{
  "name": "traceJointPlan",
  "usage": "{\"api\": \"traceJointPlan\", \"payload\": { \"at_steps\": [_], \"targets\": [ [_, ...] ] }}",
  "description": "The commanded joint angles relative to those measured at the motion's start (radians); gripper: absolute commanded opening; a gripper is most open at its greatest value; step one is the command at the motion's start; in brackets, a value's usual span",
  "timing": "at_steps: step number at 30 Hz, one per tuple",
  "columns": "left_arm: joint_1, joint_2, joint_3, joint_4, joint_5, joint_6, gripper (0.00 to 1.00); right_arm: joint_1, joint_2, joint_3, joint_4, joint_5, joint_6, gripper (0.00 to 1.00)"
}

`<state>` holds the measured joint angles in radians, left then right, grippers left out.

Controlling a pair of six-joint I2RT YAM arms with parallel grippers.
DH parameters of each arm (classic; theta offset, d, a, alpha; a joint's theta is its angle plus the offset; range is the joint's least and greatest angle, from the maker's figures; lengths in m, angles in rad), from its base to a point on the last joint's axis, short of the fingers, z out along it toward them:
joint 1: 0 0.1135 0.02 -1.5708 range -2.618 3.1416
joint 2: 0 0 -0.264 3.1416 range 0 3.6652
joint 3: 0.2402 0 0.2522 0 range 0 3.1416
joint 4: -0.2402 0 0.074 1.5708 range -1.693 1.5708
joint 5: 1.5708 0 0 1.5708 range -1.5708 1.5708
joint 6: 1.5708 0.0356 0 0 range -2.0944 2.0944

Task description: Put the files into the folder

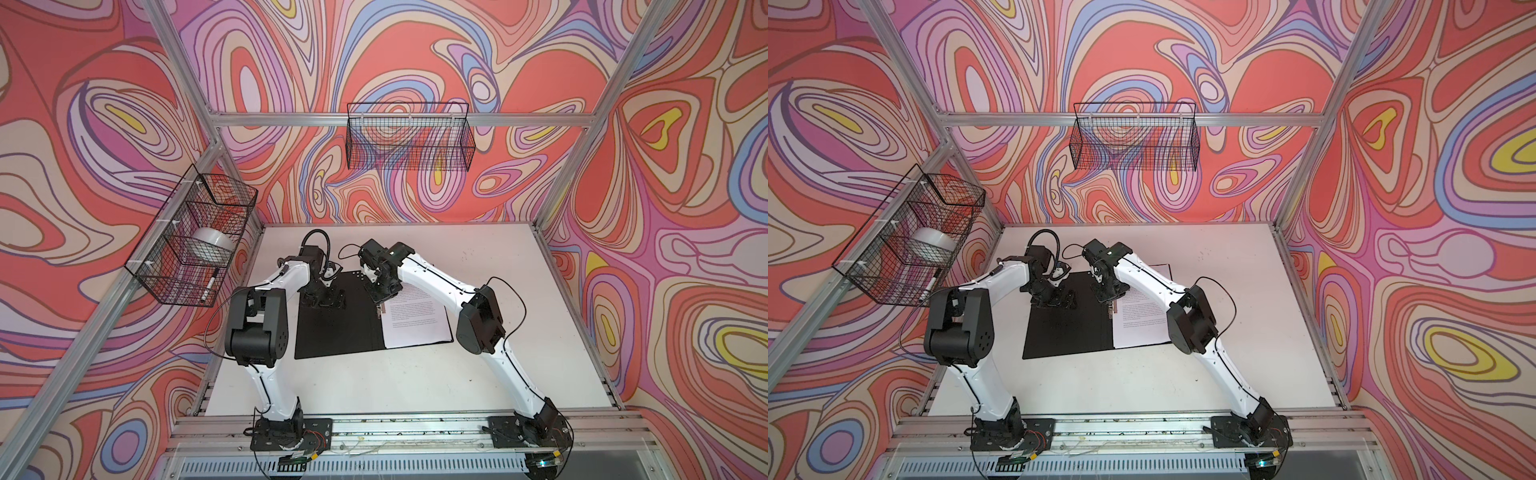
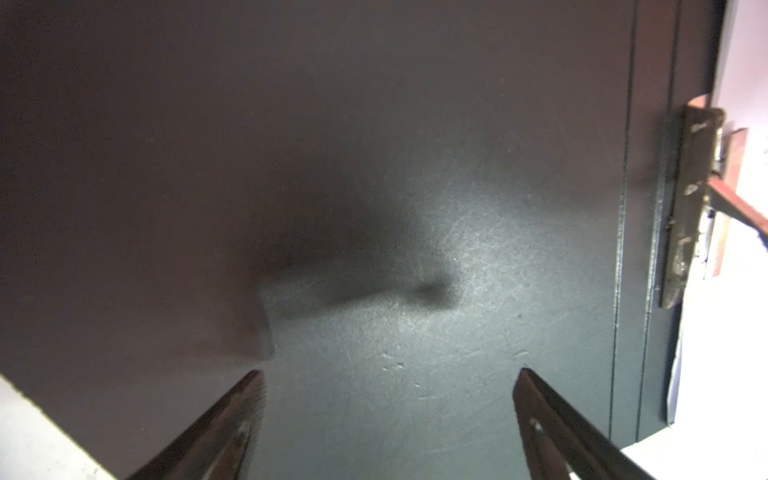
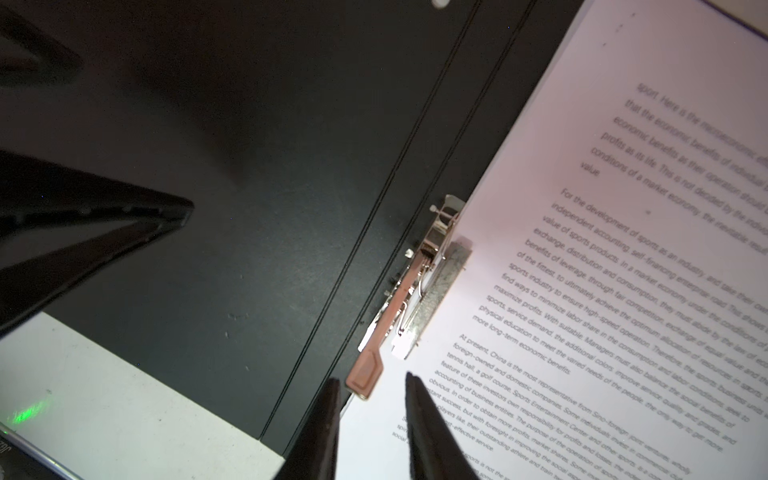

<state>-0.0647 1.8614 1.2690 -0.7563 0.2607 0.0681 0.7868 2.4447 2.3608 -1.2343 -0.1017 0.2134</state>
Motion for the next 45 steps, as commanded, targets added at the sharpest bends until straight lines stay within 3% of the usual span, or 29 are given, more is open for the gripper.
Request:
{"api": "traceJointPlan", "payload": {
  "at_steps": [1, 13, 45],
  "targets": [
    [0.003, 0.003, 0.012, -0.028, -0.001, 0.013, 0.93, 0.005, -0.015, 0.030, 0.017, -0.036, -0.008, 0.29],
    [0.003, 0.006, 0.015, -0.032, 0.009, 0.018, 0.93, 0.005, 0.023, 0.076, -0.007, 0.015, -0.009, 0.23],
    [0.003, 0.021, 0.007, -0.028, 0.017, 0.023, 0.92, 0.005, 0.063, 0.079, -0.072, -0.008, -0.026, 0.07]
  ]
}}
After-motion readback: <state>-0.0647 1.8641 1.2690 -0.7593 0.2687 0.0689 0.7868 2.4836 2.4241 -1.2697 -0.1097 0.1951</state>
